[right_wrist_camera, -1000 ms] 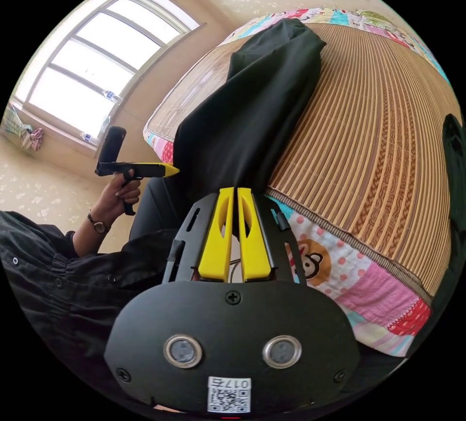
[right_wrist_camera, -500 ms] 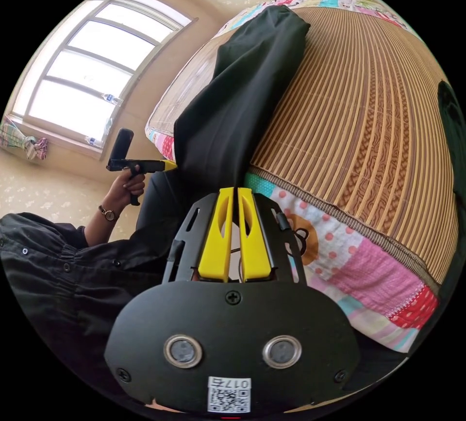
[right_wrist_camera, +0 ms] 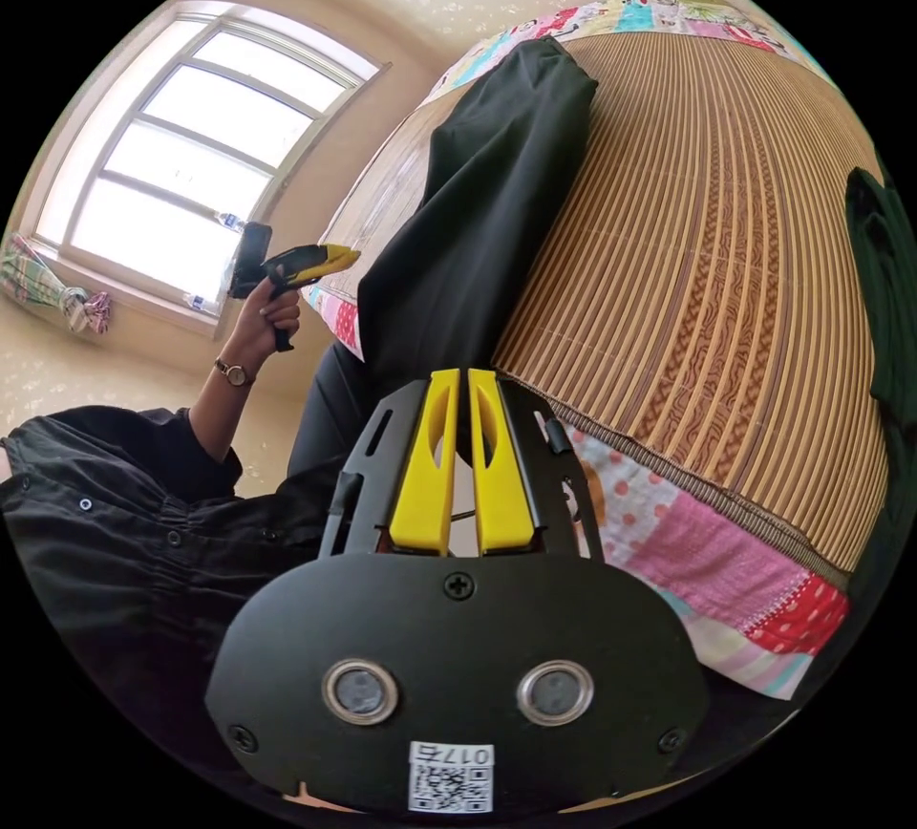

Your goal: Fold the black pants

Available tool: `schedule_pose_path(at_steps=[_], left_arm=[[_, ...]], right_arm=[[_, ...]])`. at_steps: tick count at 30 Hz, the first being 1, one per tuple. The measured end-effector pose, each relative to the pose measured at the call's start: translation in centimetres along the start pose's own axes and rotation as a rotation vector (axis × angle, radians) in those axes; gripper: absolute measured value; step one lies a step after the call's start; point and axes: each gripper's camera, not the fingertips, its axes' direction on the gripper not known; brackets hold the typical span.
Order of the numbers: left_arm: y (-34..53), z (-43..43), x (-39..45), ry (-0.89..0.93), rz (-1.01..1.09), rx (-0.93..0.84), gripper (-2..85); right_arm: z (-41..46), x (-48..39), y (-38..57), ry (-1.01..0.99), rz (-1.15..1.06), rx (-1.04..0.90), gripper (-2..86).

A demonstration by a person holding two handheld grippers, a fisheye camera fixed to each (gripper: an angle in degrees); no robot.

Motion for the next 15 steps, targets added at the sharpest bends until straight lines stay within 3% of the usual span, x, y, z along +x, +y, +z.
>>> schedule_pose_path(at_steps=[8, 15], left_arm=[[-11.9, -0.4, -2.9, 0.046, -0.099, 0.180, 9.6], [-25.1, 2.0, -5.7, -0.013, -0.108, 0.172, 12.8]], right_arm=[[-0.5, 1.5, -2.6, -0.023, -0.039, -0.001, 1.3], [-0.2, 2.9, -5.4, -0.017, -0.077, 0.004, 0.5]])
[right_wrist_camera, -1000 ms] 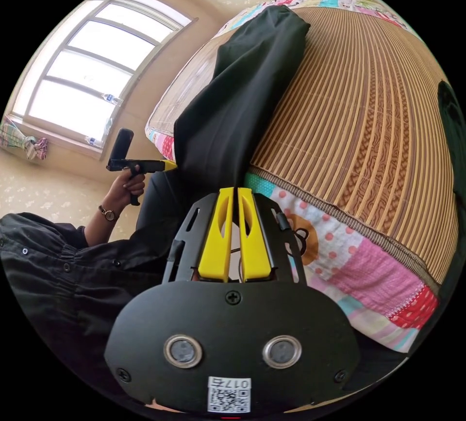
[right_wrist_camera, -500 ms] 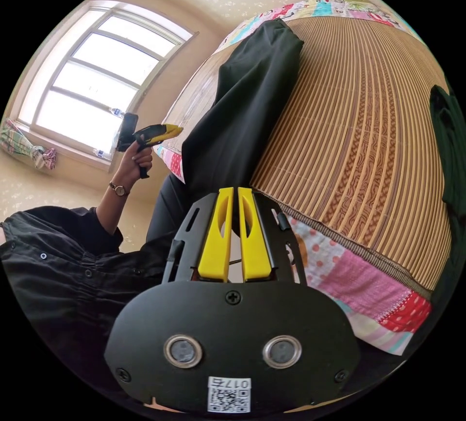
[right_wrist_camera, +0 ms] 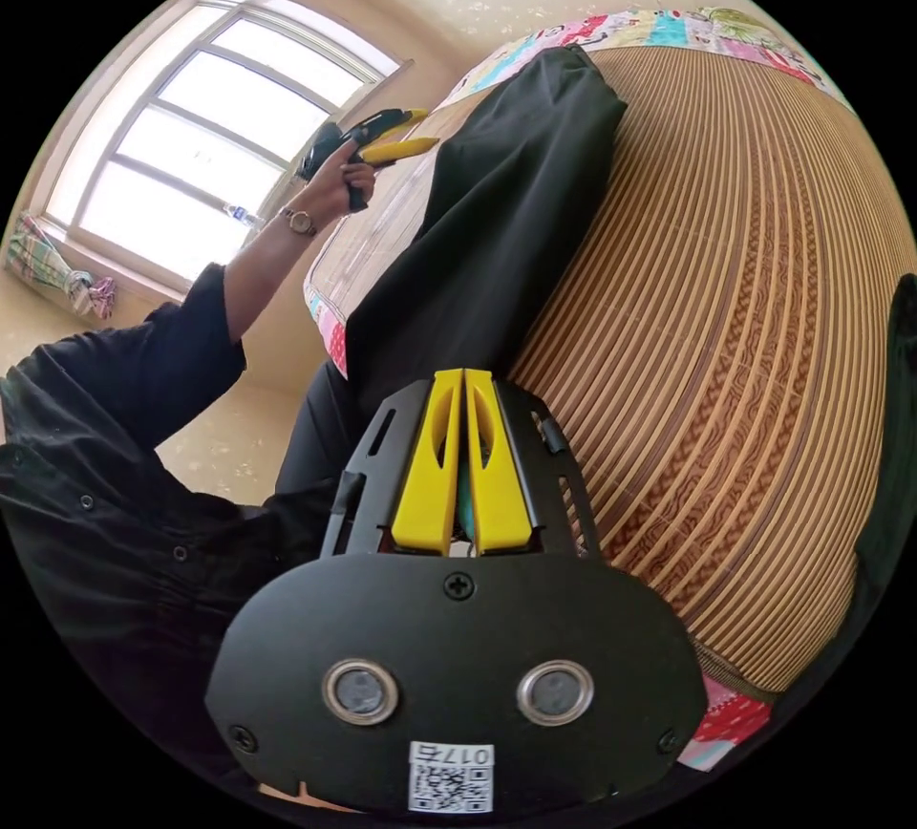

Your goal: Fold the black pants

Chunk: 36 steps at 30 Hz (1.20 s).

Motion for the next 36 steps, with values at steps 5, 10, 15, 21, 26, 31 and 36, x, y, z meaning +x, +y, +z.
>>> schedule_pose_path(at_steps=[5, 10, 15, 21, 26, 31, 36], left_arm=[[-6.1, 2.3, -0.8, -0.197, -0.001, 0.079, 13.3], [-10.2, 6.4, -3.3, -0.095, -0.100, -0.031, 13.4], [-10.7, 7.7, -3.3, -0.159, -0.127, -0.020, 8.8], [-10.6, 6.0, 4.5, -0.163, 0.093, 0.093, 2.6], [-9.1, 7.5, 21.5, -0.197, 0.583, 0.154, 1.7], [-13.1, 9.1, 17.6, -0.223, 0.474, 0.174, 2.4], [-14.1, 11.5, 1.7, -0.264, 0.113, -0.002, 5.7]], right_arm=[[0.3, 0.5, 0.0, -0.053, -0.010, -0.006, 0.4], [0.5, 1.2, 0.8, -0.083, -0.041, -0.032, 0.4], [0.1, 2.8, 0.9, -0.146, -0.030, -0.026, 0.3], [-0.4, 4.0, 1.1, -0.194, -0.008, -0.002, 0.3], [-0.6, 4.9, 1.3, -0.233, 0.028, 0.031, 0.3], [-1.1, 4.8, 1.0, -0.211, 0.045, 0.044, 0.3], [-0.7, 3.8, 1.3, -0.203, 0.026, 0.011, 0.3]])
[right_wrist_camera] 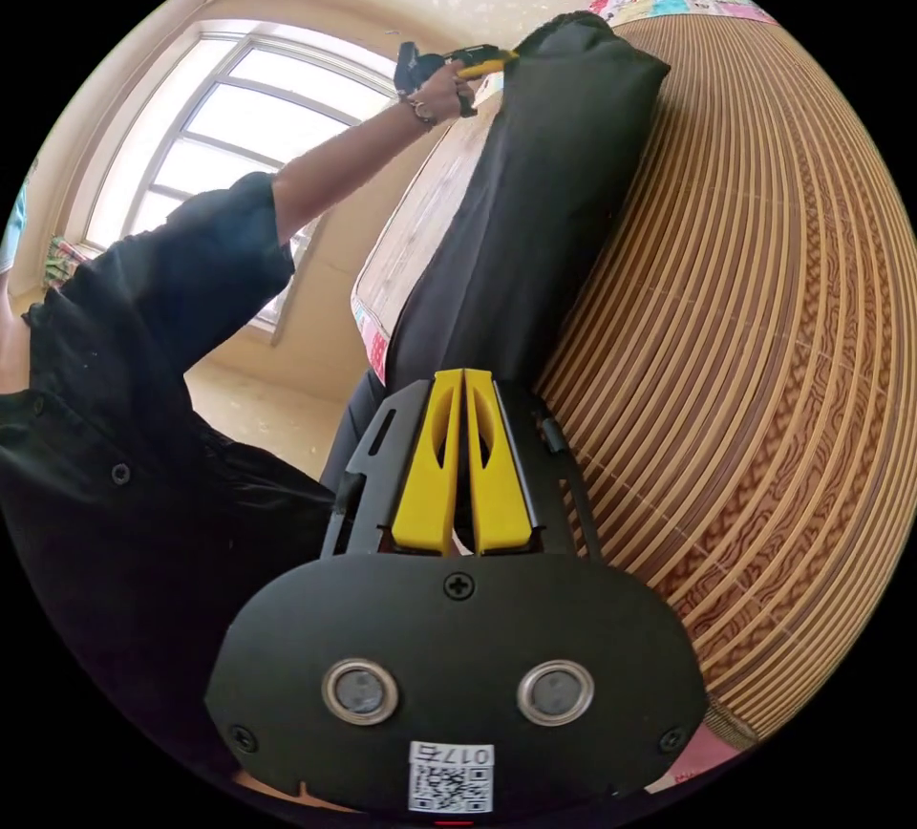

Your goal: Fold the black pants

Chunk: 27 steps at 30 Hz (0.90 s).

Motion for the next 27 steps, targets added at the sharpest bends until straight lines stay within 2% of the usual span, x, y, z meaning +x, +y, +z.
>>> schedule_pose_path(at_steps=[3, 6, 10, 13, 16, 19, 21, 23, 27], left_arm=[[4.4, -1.9, -3.4, 0.091, -0.037, 0.088, 8.1], [9.2, -4.5, -2.7, 0.108, 0.047, 0.075, 9.5], [21.5, -8.2, 1.7, 0.081, 0.195, 0.045, 10.0], [31.8, -9.3, 3.9, 0.167, 0.220, -0.018, 10.0], [41.5, -10.0, 4.3, 0.208, 0.116, 0.014, 10.0], [48.9, -10.5, 5.2, 0.133, 0.030, 0.058, 10.0], [51.1, -11.7, 5.6, 0.073, 0.019, 0.093, 9.8], [51.8, -12.4, 5.3, -0.058, 0.011, 0.053, 10.4], [51.4, -13.2, 4.0, 0.064, 0.037, 0.006, 10.9]], right_arm=[[0.2, -0.3, 0.3, 0.008, -0.001, -0.002, 0.3], [0.1, 0.0, 0.2, -0.008, 0.021, 0.008, 0.3], [-0.5, -0.3, 0.4, 0.034, 0.028, 0.053, 0.3], [-1.6, -0.4, 1.1, 0.097, 0.091, 0.127, 0.3], [-2.6, -1.0, 2.1, 0.223, 0.161, 0.201, 0.2], [-2.3, -1.3, 2.4, 0.218, 0.168, 0.190, 0.3], [-2.0, -1.5, 2.5, 0.216, 0.182, 0.190, 0.3], [-1.2, -1.9, 2.7, 0.235, 0.203, 0.185, 0.4], [0.1, -3.1, 3.0, 0.227, 0.209, 0.188, 0.5]])
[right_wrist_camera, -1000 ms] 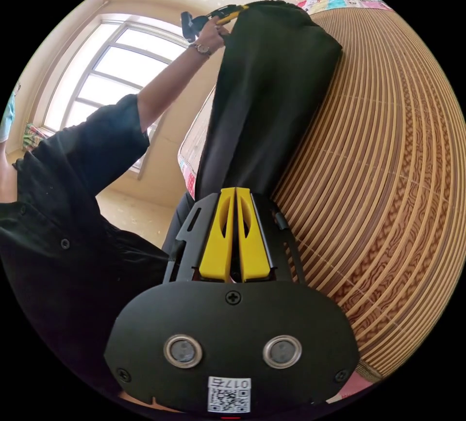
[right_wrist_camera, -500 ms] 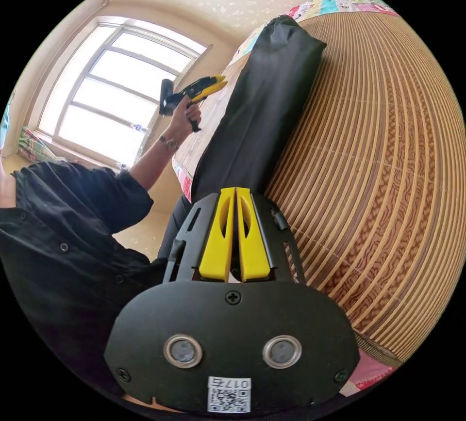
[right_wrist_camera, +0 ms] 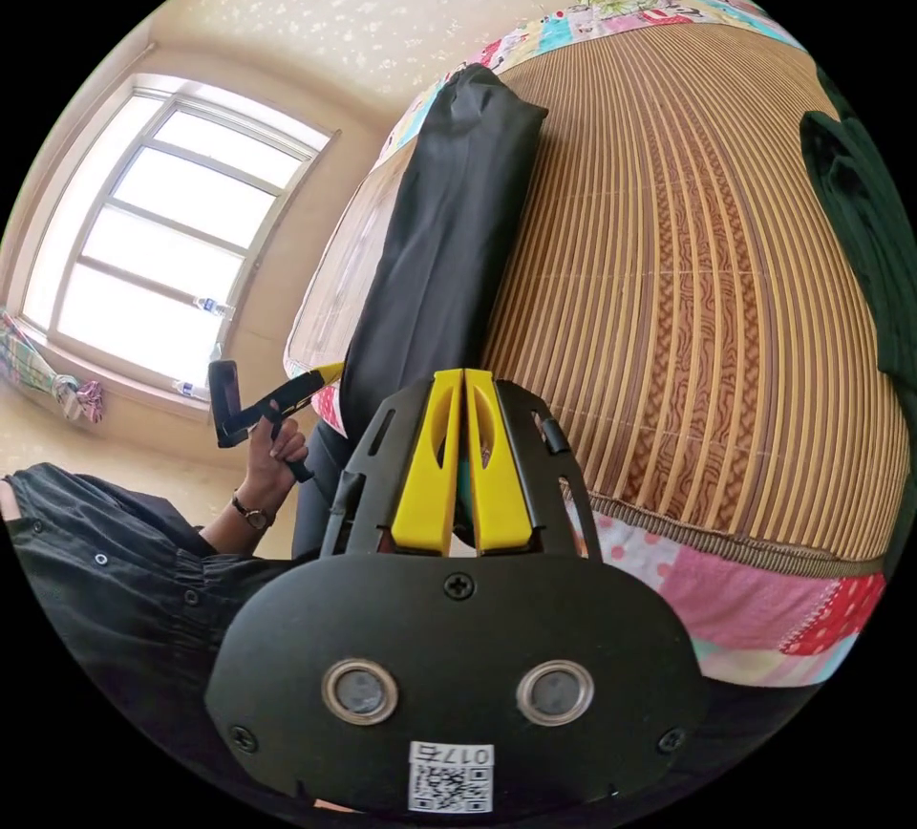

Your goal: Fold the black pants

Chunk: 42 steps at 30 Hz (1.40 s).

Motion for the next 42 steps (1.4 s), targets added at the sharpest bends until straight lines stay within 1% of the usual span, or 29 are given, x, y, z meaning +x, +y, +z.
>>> schedule_pose_path(at_steps=[4, 6, 8, 12, 15, 19, 21, 23, 25, 26, 27, 29, 30, 32, 36, 40, 42], left_arm=[[0.4, -0.5, 0.3, 0.012, 0.058, -0.009, 9.5], [0.7, -0.2, 0.5, 0.017, 0.059, -0.004, 9.2], [1.3, 0.1, 0.6, 0.044, 0.043, 0.015, 8.7], [1.9, 0.4, 0.4, 0.005, 0.004, 0.029, 7.7], [1.6, 0.4, -0.5, -0.013, -0.035, 0.015, 5.2], [0.6, 0.1, -1.4, 0.014, -0.032, -0.014, 3.5], [0.2, -0.3, -1.8, 0.055, -0.031, -0.025, 2.5], [0.4, -1.8, -2.8, 0.179, -0.065, 0.012, 1.4], [0.7, -2.8, -2.9, 0.210, -0.052, 0.035, 1.0], [1.0, -3.0, -2.9, 0.189, -0.042, 0.026, 0.9], [1.1, -2.9, -3.0, 0.165, -0.043, 0.014, 0.9], [1.6, -1.4, -4.2, 0.088, -0.093, -0.065, 1.2], [1.7, -1.1, -4.5, 0.098, -0.108, -0.071, 1.3], [2.0, -0.9, -5.6, 0.156, -0.147, -0.062, 2.6], [1.7, -1.6, -5.2, 0.122, -0.113, -0.067, 5.1], [1.1, -2.8, -5.1, 0.102, -0.099, -0.013, 7.5], [0.5, -3.3, -5.4, 0.120, -0.097, 0.017, 8.0]], right_arm=[[1.5, -1.2, 1.3, 0.061, -0.001, -0.014, 0.9], [1.6, -1.4, 1.9, 0.043, 0.009, -0.008, 1.2], [1.6, -1.7, 2.4, 0.036, 0.007, -0.012, 1.9], [1.7, -2.3, 3.0, 0.019, -0.010, -0.027, 3.6], [2.2, -2.8, 3.4, -0.003, -0.018, -0.036, 4.7], [2.6, -3.9, 4.2, 0.058, -0.029, -0.036, 2.4], [2.9, -4.3, 4.4, 0.062, -0.045, -0.049, 1.5], [3.4, -4.9, 4.5, 0.044, -0.069, -0.076, 0.9], [3.2, -5.3, 4.8, 0.065, -0.071, -0.062, 0.7], [3.0, -5.5, 5.1, 0.080, -0.078, -0.044, 0.7], [2.9, -5.6, 5.2, 0.086, -0.082, -0.038, 0.7], [3.1, -5.2, 5.3, 0.093, -0.071, -0.043, 0.8], [3.3, -5.0, 5.3, 0.083, -0.066, -0.049, 0.9], [3.6, -4.4, 5.4, 0.030, -0.042, -0.052, 1.4], [3.9, -4.8, 5.8, 0.033, -0.056, -0.046, 2.1], [4.1, -5.4, 5.8, 0.059, -0.070, -0.045, 2.5], [4.1, -5.3, 5.8, 0.056, -0.068, -0.041, 2.7]])
